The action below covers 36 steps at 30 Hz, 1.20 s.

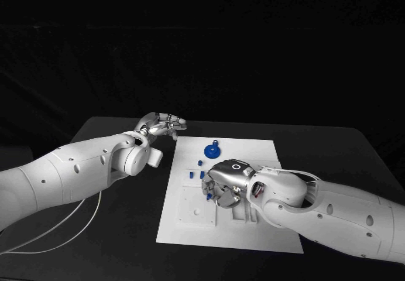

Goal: Assemble the parts on the task board

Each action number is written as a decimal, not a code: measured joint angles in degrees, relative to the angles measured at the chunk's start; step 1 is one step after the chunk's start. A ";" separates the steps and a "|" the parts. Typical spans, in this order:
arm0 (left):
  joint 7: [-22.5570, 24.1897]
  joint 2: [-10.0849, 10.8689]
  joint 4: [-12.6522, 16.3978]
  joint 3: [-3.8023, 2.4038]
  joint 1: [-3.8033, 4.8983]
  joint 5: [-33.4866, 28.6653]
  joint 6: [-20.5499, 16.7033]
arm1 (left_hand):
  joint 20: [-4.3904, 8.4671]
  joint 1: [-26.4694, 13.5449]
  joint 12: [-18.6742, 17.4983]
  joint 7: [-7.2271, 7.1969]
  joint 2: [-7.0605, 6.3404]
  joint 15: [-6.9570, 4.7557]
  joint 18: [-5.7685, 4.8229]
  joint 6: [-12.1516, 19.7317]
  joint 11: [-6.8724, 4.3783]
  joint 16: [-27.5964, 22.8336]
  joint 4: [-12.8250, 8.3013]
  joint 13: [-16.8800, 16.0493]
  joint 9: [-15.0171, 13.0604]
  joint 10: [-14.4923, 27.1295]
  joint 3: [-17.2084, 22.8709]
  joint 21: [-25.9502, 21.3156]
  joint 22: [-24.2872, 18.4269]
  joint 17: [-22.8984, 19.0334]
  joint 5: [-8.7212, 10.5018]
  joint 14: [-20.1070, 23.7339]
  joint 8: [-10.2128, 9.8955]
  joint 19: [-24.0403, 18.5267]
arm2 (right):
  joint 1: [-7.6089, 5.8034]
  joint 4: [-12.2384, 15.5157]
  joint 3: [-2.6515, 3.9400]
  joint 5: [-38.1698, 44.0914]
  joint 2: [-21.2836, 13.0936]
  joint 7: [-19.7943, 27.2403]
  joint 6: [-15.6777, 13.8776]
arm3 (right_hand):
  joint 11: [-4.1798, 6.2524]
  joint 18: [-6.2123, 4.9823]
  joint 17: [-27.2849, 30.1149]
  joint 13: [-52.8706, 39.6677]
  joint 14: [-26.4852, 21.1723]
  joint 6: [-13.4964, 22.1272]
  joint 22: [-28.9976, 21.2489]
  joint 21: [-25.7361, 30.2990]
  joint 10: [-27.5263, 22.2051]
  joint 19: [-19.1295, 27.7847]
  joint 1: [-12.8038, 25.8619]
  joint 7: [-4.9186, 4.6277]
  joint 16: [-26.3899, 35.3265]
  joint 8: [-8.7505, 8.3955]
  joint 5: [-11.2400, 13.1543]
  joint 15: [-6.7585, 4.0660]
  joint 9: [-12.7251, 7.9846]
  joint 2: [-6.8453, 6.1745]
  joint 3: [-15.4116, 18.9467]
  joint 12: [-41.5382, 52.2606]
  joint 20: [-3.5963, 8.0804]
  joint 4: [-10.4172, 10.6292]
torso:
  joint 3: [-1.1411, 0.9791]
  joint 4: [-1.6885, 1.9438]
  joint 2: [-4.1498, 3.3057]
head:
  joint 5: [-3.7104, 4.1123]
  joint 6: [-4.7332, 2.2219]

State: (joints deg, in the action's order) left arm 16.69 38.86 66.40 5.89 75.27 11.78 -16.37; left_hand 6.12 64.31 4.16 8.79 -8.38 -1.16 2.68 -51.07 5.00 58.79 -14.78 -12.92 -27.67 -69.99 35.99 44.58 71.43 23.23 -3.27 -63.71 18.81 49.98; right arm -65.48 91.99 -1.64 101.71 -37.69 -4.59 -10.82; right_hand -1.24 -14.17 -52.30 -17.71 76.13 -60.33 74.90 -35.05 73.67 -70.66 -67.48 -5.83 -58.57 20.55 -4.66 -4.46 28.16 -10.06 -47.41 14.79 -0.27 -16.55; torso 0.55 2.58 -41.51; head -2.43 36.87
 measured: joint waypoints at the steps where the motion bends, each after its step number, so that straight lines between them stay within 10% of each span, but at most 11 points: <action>1: 0.00 0.01 -0.02 0.00 0.00 0.00 0.00 | 0.00 0.00 0.00 0.00 0.00 0.00 0.00 0.00 0.00 0.00 0.00 0.00 0.00 0.00 0.00 0.00 0.00 0.01 0.00 0.00 0.00 0.00 | 0.00 0.00 -0.02 0.00 -0.02 0.00 0.04 | 0.00 0.00 0.00 0.00 0.00 0.00 0.00 0.00 0.00 0.00 0.00 0.00 0.00 0.00 0.00 0.00 0.00 0.00 0.00 0.00 0.00 0.00 | 0.00 0.00 0.00 | -0.02 0.01; 36: -0.03 0.10 -0.05 0.00 0.00 -0.02 0.03 | -0.01 -0.19 0.00 0.00 0.19 0.00 0.01 0.00 -0.11 0.00 0.00 -0.03 -0.03 -0.09 0.00 0.00 0.03 0.10 0.00 0.00 0.00 0.00 | -0.15 -0.47 -1.20 0.97 0.90 -0.35 0.79 | -0.22 -0.03 0.26 -0.53 -0.05 0.11 0.00 -0.22 0.02 0.04 0.11 0.10 -0.20 0.05 -1.14 -0.05 0.26 0.11 0.00 -0.43 -0.04 0.00 | 0.00 -0.03 -0.03 | -0.01 0.66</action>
State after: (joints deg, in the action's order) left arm 16.66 38.96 66.35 5.89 75.27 11.76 -16.35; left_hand 6.11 64.12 4.16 8.79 -8.19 -1.16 2.69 -51.07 4.89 58.79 -14.78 -12.95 -27.70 -70.08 35.99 44.58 71.46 23.33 -3.27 -63.71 18.81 49.98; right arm -65.64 91.52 -2.84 102.68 -36.79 -4.94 -10.03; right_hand -1.46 -14.20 -52.04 -18.25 76.09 -60.22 74.90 -35.27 73.70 -70.62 -67.38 -5.73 -58.76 20.60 -5.80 -4.51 28.42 -9.95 -47.41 14.35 -0.32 -16.55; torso 0.55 2.55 -41.54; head -2.44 37.53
